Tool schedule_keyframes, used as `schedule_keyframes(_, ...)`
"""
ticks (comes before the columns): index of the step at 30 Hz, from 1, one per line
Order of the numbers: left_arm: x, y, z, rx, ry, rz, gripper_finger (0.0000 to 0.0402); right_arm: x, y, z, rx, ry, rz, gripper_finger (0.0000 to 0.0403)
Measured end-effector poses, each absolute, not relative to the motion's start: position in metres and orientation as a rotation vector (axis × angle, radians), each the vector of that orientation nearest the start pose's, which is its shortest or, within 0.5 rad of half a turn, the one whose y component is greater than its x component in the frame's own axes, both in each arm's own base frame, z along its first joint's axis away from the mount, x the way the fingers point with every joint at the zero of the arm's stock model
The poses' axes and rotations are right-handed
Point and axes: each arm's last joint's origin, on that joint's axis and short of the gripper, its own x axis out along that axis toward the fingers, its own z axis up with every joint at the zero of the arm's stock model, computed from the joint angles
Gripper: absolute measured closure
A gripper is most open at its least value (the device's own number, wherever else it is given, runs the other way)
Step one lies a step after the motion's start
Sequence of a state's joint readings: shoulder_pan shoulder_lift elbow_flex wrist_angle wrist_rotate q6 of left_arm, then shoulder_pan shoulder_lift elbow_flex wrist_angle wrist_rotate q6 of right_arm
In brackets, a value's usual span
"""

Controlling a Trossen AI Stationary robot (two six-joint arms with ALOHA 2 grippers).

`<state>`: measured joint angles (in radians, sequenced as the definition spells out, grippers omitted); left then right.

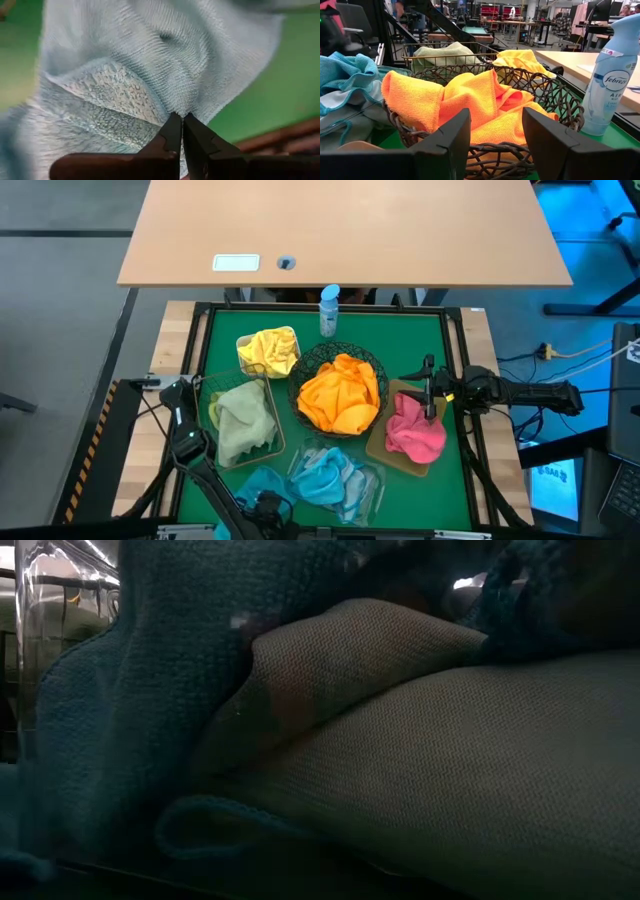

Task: Sort microfiber towel by color & place in baskets
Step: Put the blue towel into the transparent bin

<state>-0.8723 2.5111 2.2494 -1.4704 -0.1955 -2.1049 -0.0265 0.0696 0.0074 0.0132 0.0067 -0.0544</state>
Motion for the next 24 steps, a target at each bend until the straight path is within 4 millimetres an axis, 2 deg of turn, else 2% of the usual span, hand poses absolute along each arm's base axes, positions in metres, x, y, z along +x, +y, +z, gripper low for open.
schedule_keyframes(5, 0.309, -0.358, 0.192, -0.766, 1.16, 0.954, 0.04, 0.101, -0.003, 0.162, -0.054, 0.05, -0.032, 0.0224)
schedule_keyframes(13, 0.299, -0.347, 0.245, -0.815, 1.075, 0.848, 0.0401, 0.101, -0.003, 0.162, -0.054, 0.05, -0.032, 0.0224)
schedule_keyframes(24, 0.294, -0.326, 0.311, -0.789, 0.772, 0.66, 0.0401, 0.101, -0.003, 0.162, -0.054, 0.05, -0.032, 0.0224)
